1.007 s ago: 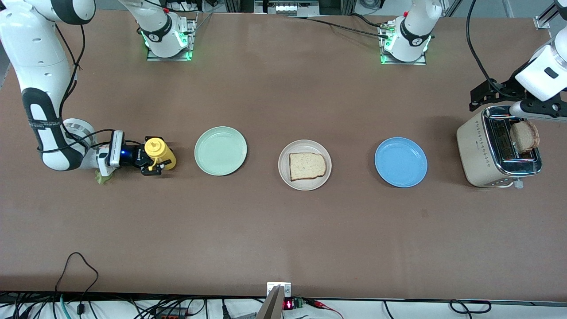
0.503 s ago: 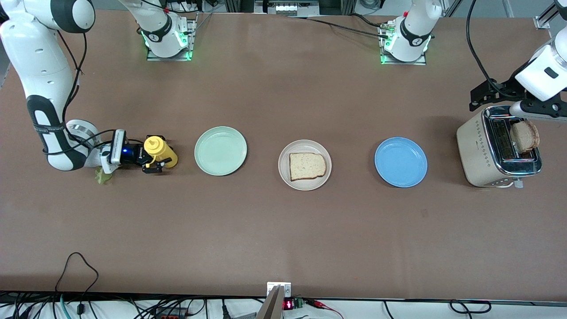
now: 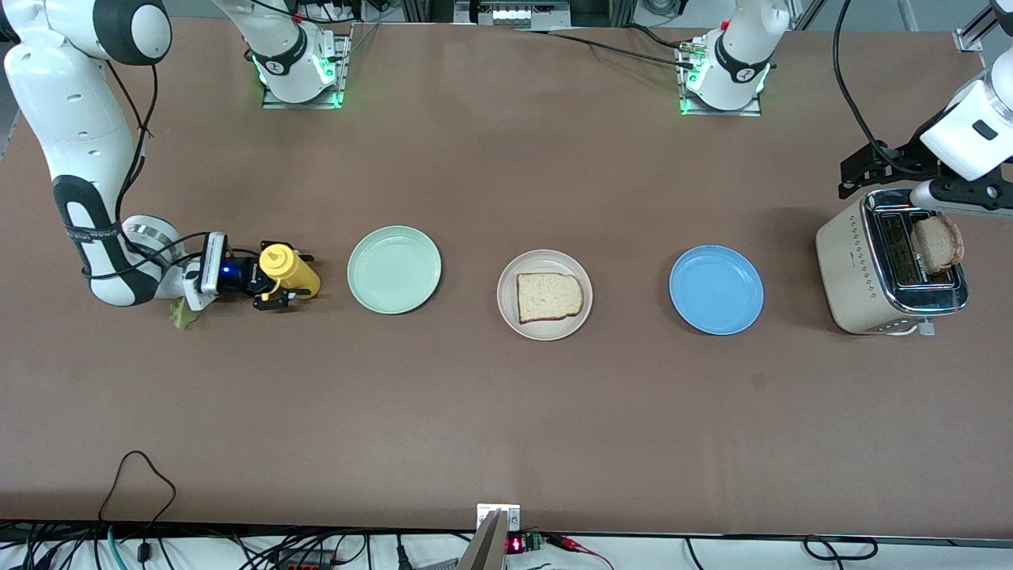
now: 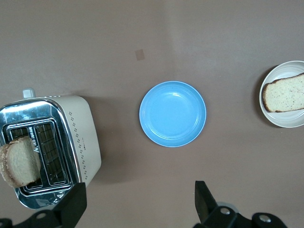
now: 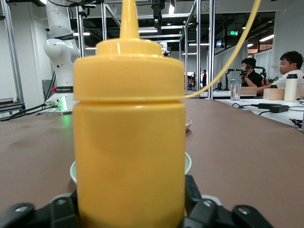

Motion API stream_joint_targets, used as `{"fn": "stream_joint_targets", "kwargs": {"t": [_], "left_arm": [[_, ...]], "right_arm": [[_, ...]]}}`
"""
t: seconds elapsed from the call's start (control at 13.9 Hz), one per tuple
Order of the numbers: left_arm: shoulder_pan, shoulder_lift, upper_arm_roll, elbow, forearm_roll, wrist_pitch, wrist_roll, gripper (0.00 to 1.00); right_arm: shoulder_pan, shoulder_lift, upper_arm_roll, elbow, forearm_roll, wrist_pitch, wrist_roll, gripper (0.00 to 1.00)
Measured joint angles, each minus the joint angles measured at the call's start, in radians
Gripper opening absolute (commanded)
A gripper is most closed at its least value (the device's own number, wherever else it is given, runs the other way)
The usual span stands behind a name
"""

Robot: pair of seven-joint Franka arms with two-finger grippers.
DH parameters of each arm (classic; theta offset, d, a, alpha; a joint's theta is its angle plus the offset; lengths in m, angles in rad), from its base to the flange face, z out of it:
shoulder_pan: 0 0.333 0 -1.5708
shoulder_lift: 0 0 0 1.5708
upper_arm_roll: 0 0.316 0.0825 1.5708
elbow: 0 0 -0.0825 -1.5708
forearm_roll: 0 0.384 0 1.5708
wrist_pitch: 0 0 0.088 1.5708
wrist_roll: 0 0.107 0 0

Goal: Make sandwich in beige plate with both arms
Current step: 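Lower the yellow bottle onto the table and open the right gripper, then draw the right gripper back away from the bottle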

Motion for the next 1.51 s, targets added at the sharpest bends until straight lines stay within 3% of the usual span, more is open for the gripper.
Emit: {"fn": "stream_joint_targets", "kwargs": {"t": [0.36,0.79,1.15,1.51], "left_arm": [[0.0,0.0,0.0,0.0,0.0,0.0,0.0,1.0],[0.0,0.0,0.0,0.0,0.0,0.0,0.0,1.0],[0.0,0.0,0.0,0.0,0.0,0.0,0.0,1.0],[0.0,0.0,0.0,0.0,0.0,0.0,0.0,1.0]], "right_arm": [[-0.048,0.0,-0.001,0.008,-0.007,-0.014,0.017,1.0],[-0.114,-0.042,-0.026,0.025,-0.114,-0.022,0.136,1.0],[-0.114,-0.171,-0.088,0.037,-0.237,-0.006,0.37,1.0],[-0.111,-0.354,-0.096,0.044,-0.418,0.091,0.737,1.0]]}}
